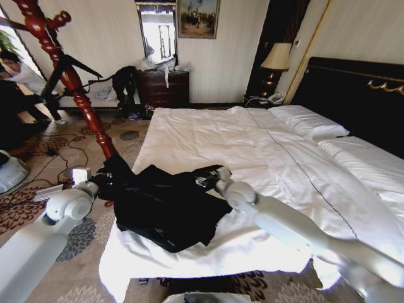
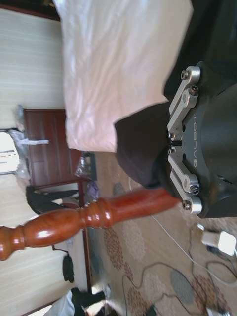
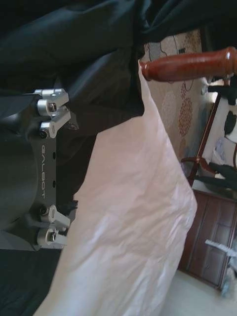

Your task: Pick up the clothes from the bed and hang them on the clothes hanger.

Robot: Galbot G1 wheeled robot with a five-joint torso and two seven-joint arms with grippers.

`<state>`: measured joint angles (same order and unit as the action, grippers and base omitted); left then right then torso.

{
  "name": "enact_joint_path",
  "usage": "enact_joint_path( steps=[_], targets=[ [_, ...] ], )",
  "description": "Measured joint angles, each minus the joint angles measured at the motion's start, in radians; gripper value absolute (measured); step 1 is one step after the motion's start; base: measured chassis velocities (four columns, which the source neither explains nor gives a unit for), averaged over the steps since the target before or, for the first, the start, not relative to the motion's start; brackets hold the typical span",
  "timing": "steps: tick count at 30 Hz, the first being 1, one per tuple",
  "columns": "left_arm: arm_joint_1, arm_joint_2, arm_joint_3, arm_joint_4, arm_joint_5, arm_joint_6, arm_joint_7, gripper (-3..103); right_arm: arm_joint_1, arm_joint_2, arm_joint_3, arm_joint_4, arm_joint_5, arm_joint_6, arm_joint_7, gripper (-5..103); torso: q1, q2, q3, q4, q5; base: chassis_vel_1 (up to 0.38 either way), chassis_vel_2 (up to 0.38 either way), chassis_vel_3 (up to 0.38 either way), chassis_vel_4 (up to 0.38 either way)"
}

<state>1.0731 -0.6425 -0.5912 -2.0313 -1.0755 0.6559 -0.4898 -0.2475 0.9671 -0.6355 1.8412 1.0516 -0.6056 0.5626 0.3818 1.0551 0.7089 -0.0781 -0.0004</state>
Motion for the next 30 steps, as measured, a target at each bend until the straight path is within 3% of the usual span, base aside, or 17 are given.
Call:
enact_joint_path(
  steps=[2, 3, 4, 7, 12, 22, 30],
  targets=[
    [-0.023, 0.009, -0.013, -0.007, -0.029, 0.001, -0.003, 0, 0.047, 0.053, -0.056, -0.038, -0.015, 0.037, 0.003, 86, 0.0, 0.0, 0.0, -0.0001, 0.0005, 0.0, 0.0, 0.0, 0.0],
    [-0.031, 0.014, -0.02, -0.008, -0.037, 0.002, -0.003, 0, 0.073, 0.093, -0.081, -0.071, -0.018, 0.053, 0.001, 96, 0.0, 0.0, 0.0, -0.0002, 0.0003, 0.0, 0.0, 0.0, 0.0],
    [-0.031, 0.014, -0.02, -0.008, -0.037, 0.002, -0.003, 0, 0.073, 0.093, -0.081, -0.071, -0.018, 0.053, 0.001, 96, 0.0, 0.0, 0.0, -0.0002, 0.0003, 0.0, 0.0, 0.0, 0.0],
    [-0.036, 0.017, -0.017, -0.01, -0.034, 0.005, -0.003, 0, 0.126, 0.228, -0.131, -0.191, -0.006, 0.064, 0.001, 100, 0.0, 0.0, 0.0, 0.0011, 0.0002, 0.0, 0.0, 0.0, 0.0],
    [-0.035, -0.009, -0.005, -0.006, -0.018, 0.007, -0.001, 0, 0.166, 0.336, -0.174, -0.349, 0.009, 0.034, -0.022, 100, 0.0, 0.0, 0.0, 0.0, -0.0001, 0.0, 0.0, 0.0, 0.0],
    [-0.038, -0.008, -0.019, -0.02, -0.023, 0.007, 0.014, 0, 0.224, 0.45, -0.212, -0.602, -0.034, -0.014, -0.144, 100, 0.0, 0.0, 0.0, 0.0001, 0.0002, 0.0, 0.0, 0.0, 0.0],
    [-0.04, -0.006, -0.022, -0.028, -0.026, 0.008, 0.016, 0, 0.218, 0.553, -0.188, -0.832, -0.074, -0.022, -0.185, 100, 0.0, 0.0, 0.0, 0.0004, 0.0002, 0.0, 0.0, 0.0, 0.0]
  ],
)
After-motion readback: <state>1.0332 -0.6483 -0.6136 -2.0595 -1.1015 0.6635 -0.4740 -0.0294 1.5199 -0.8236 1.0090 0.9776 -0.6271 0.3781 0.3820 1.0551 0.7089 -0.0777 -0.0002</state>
